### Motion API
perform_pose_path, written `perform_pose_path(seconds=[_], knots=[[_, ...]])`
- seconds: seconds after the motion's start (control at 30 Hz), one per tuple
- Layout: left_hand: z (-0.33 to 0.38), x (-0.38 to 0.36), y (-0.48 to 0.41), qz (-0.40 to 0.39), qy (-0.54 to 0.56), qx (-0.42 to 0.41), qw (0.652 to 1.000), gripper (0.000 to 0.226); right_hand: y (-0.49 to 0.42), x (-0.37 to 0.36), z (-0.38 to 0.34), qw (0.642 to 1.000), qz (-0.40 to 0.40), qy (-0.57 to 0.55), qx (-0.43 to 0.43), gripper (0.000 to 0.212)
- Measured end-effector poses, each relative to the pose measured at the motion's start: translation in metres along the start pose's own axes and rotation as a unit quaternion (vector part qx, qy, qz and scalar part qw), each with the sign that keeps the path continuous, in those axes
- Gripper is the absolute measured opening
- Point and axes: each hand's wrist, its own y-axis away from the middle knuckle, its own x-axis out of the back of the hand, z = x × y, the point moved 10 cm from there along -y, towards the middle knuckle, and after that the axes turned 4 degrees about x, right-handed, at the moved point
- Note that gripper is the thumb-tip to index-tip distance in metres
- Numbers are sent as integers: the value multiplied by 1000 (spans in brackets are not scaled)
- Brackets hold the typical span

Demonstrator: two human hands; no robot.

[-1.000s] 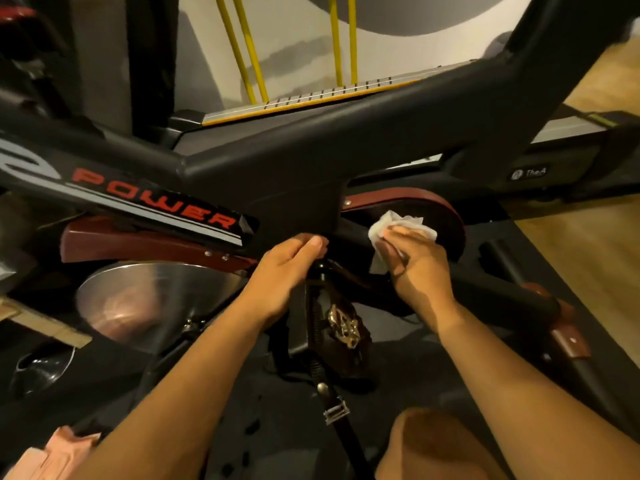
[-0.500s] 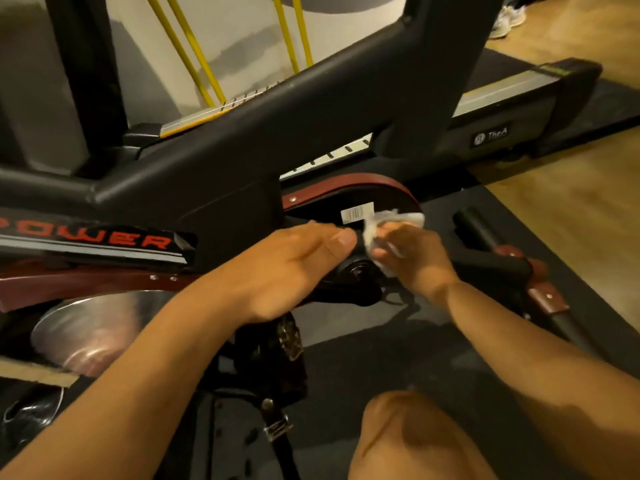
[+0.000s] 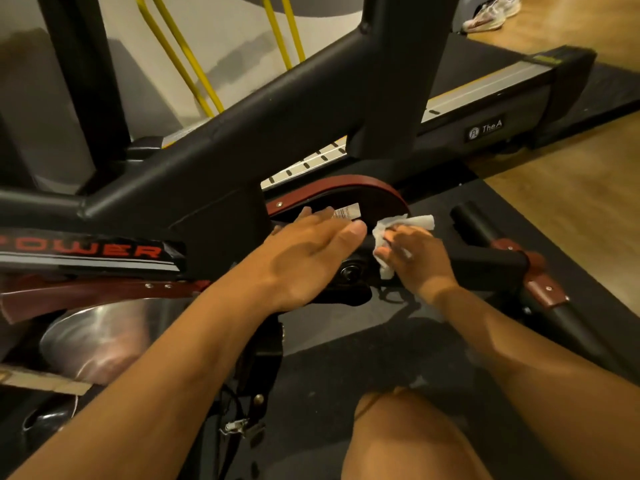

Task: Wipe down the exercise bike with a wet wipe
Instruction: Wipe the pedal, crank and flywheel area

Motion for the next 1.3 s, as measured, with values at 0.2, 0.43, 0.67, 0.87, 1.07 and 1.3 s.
perform_pose_path(seconds=[0.2,0.43,0.67,0.87,1.07,1.3], knots=[[-37,-31,-32,-99,-441,77,889,91,-29,-21,-73,995,9,-82,60,37],[-42,-40,-39,-113,-459,86,877,105,9,-5,34,996,29,-82,-16,34],[-42,-35,-54,-145,-530,17,835,116,-17,-26,-44,991,56,-106,59,46],[-50,-37,-59,-145,-488,-16,860,114,20,-13,60,988,112,-102,4,50],[-45,-41,-60,-122,-480,-53,867,113,7,-17,8,975,157,-153,47,29],[-24,-60,-71,-161,-503,-192,827,106,25,-15,79,975,180,-131,21,42]])
